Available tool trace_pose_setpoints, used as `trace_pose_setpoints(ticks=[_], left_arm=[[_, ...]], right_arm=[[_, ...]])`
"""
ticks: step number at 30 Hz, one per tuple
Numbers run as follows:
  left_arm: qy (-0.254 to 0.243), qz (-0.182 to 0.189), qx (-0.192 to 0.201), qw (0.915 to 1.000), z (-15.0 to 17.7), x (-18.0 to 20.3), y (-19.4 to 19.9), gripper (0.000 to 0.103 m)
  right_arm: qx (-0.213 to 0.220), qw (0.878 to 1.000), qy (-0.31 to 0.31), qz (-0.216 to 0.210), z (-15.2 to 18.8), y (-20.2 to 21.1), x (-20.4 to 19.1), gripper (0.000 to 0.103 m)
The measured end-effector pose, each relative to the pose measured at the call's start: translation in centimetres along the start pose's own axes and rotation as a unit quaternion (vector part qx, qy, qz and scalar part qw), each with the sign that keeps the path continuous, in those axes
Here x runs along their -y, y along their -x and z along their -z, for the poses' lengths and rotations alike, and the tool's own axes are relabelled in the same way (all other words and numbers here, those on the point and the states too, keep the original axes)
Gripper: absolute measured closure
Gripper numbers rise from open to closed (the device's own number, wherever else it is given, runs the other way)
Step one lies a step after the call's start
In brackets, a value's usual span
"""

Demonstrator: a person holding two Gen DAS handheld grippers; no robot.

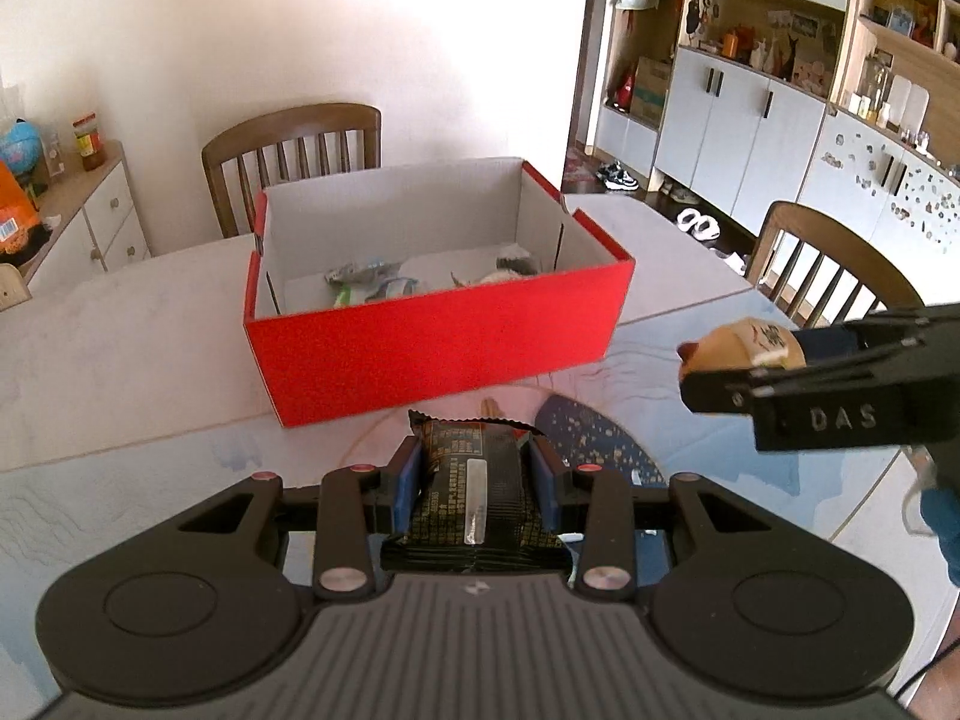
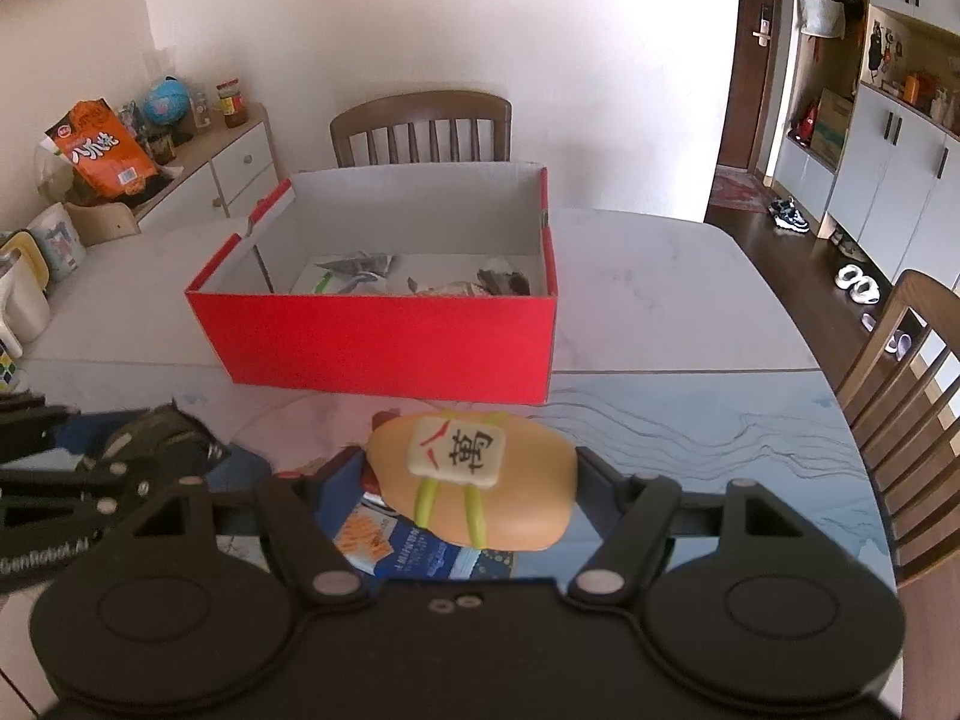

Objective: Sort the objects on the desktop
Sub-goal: 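Lift both held items and carry them toward the red box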

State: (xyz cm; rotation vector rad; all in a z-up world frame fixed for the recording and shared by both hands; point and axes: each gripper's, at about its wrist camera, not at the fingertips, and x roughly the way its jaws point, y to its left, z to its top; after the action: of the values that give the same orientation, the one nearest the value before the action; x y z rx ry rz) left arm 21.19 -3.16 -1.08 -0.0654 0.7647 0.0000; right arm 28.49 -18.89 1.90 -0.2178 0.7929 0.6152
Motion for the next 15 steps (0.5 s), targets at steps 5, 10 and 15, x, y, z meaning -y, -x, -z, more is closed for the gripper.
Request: trace_pose_setpoints(ticks=[5,10,15], left_arm=[[0.004,0.000,0.005,1.0000,-1.6,-0.5,0.5,0.066],[-0.001,-0.004,0.017,0.9999,-3.0,-0.9,1.1,0.066],[-0.006,-0.011,0.028,0.9995,-4.2,-1.3,1.5,0.066]], right_arm=[[0.004,1.000,-0.001,-0.007,-0.6,1.1,-0.2,0.030],[0.010,1.000,0.007,-0.011,-1.1,1.9,-0.7,0.030],[0.022,1.000,0.009,-0.015,-2.0,2.5,-0.9,0.030]])
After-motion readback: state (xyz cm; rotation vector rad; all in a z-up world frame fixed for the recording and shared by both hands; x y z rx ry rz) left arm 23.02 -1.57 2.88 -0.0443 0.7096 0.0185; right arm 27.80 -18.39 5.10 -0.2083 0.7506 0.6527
